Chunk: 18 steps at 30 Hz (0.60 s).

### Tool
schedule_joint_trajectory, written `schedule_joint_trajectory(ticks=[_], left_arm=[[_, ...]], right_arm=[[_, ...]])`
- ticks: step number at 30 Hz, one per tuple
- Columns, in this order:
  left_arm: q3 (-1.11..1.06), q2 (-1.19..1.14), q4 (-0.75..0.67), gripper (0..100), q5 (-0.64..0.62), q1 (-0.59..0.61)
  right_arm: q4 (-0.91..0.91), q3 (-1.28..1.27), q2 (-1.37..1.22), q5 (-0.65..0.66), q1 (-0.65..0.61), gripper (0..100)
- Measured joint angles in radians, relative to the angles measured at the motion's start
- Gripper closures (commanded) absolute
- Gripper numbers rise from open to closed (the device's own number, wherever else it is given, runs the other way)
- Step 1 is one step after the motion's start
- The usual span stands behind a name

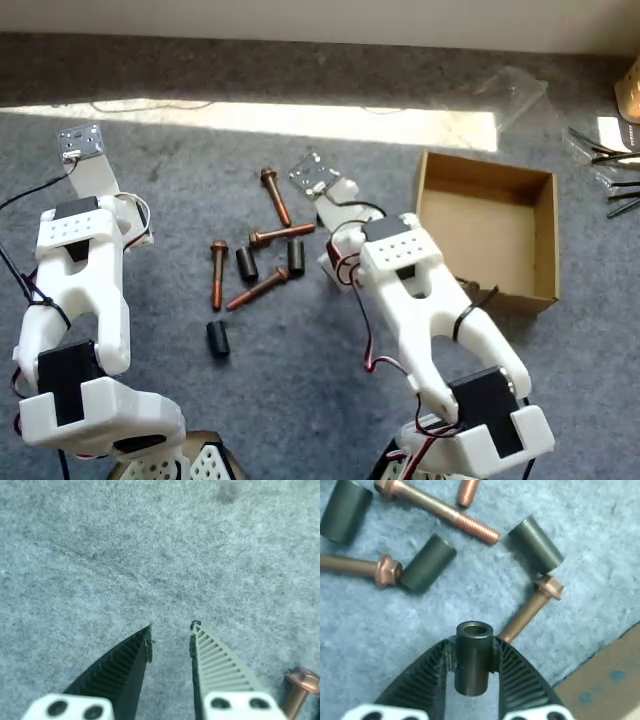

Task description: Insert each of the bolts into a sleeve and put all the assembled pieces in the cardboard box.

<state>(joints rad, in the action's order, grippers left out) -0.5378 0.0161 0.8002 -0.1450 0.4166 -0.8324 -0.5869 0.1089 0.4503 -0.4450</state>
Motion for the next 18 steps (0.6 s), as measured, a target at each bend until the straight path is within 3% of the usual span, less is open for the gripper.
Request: schedule_joint_trajectory(ticks=[18], left_arm=[[-0.054, 0.0, -0.066, 87, 0.0, -0.002]], right_arm=[[0.003, -0.038, -0.212, -0.005, -0.107, 99.5]])
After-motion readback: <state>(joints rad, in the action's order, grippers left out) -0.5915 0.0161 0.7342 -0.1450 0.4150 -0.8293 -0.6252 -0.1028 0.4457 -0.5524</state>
